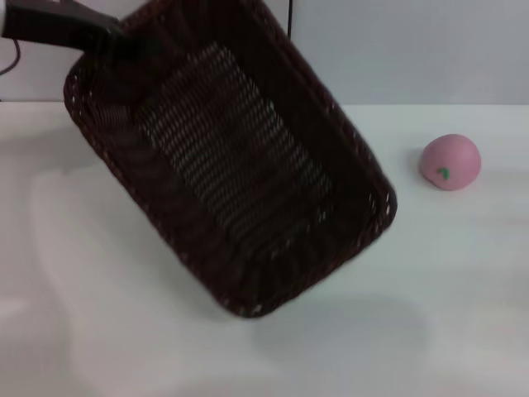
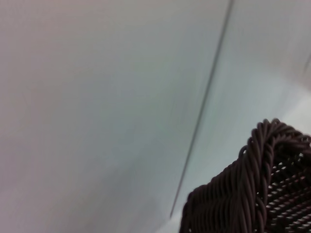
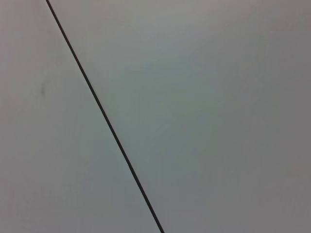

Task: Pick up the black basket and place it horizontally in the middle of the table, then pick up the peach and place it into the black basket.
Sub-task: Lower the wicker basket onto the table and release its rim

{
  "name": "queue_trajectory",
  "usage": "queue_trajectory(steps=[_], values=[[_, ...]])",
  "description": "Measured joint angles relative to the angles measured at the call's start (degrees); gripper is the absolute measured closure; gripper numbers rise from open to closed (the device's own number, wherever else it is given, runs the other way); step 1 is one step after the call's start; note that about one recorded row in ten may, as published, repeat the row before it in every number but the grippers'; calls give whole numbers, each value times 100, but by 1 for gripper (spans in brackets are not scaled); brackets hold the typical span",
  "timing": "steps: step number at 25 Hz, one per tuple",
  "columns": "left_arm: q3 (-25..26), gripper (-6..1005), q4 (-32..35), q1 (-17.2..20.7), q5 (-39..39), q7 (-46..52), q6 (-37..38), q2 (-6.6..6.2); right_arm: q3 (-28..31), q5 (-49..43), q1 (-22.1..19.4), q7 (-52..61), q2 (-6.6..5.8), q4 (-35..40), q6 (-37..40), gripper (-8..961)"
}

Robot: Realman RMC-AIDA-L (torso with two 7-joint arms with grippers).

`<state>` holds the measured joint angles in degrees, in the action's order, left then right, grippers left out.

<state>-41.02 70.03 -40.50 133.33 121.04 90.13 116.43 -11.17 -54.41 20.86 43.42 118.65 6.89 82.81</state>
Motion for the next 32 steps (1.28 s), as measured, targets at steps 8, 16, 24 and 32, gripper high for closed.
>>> queue_trajectory(steps=[8, 16, 24, 32], values=[[584, 800, -78, 601, -1153, 286, -157, 133, 11, 0, 17, -8, 0, 13, -76, 211], [275, 791, -1463, 1500, -3009, 35, -706, 207, 9, 0, 37, -25, 1, 15, -168, 210], [6, 781, -3130, 1955, -4578, -1350, -975, 213, -32, 0, 111, -24, 9, 8, -237, 210], [45, 772, -4052, 2079, -5216, -2595, -980, 217, -43, -2, 132, -29, 9, -4, -248, 210]])
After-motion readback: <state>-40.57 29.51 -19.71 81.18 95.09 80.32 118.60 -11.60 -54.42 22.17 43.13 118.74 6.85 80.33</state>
